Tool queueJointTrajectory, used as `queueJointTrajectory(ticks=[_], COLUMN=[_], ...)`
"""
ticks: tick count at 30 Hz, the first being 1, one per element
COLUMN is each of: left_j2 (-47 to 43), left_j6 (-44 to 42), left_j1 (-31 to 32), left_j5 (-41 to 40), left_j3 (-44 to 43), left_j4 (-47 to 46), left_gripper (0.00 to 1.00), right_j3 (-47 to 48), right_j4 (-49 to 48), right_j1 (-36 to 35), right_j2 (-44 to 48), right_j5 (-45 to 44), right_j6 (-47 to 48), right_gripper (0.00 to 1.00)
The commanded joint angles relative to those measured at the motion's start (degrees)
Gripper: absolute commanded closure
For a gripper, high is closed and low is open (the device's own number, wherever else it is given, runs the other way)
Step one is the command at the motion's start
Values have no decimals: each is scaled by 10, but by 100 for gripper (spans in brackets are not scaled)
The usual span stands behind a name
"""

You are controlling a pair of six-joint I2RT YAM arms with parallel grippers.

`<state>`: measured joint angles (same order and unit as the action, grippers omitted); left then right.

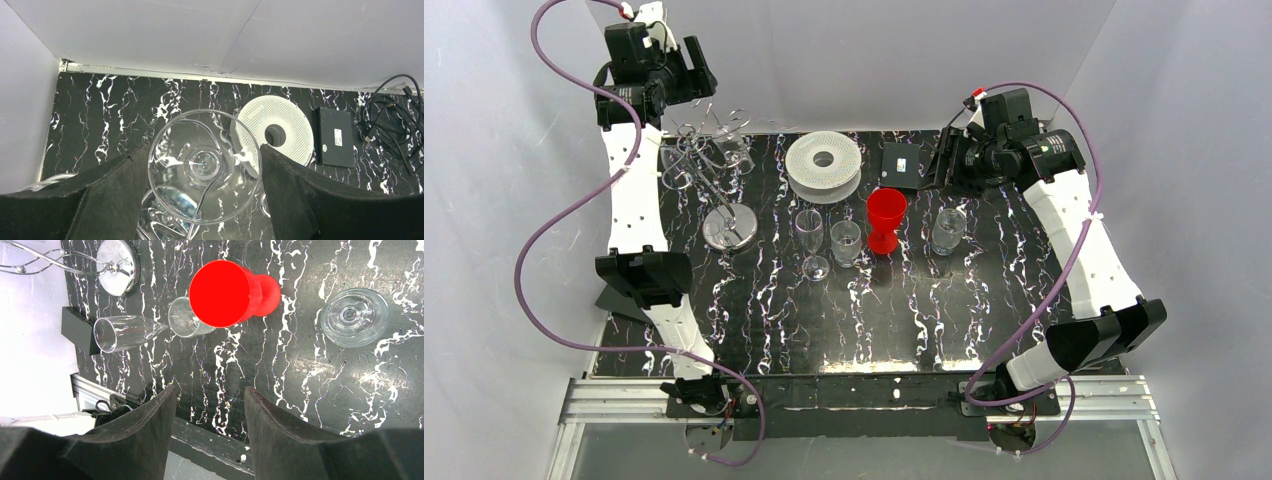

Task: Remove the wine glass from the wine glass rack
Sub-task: Pick up the wine glass from the wine rack.

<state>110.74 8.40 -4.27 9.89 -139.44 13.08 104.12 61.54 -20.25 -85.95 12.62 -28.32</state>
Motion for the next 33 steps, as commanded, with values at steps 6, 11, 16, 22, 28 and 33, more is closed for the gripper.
queueJointTrajectory(ticks=[6, 11, 16, 22, 28, 33], left_j2=[-68, -71, -74, -66, -60, -44], left_j6=[-21, -35, -44, -50, -53, -56], left_j1=[2, 2, -6, -10, -16, -17], left_j5=[-7, -25, -43, -64, -82, -90], left_j3=[-10, -10, -8, -21, -25, -46], left_j4=[-14, 0, 4, 11, 3, 4], left_gripper=[48, 49, 50, 51, 50, 50], right_j3=[0, 0, 0, 0, 1, 2], right_j4=[-16, -15, -15, -15, -7, -7], right_j1=[2, 2, 2, 2, 2, 2], right_j2=[13, 14, 11, 11, 9, 7], right_j5=[10, 9, 10, 8, -13, -13], right_j6=[2, 2, 1, 1, -9, -10], right_gripper=[41, 41, 41, 41, 26, 19])
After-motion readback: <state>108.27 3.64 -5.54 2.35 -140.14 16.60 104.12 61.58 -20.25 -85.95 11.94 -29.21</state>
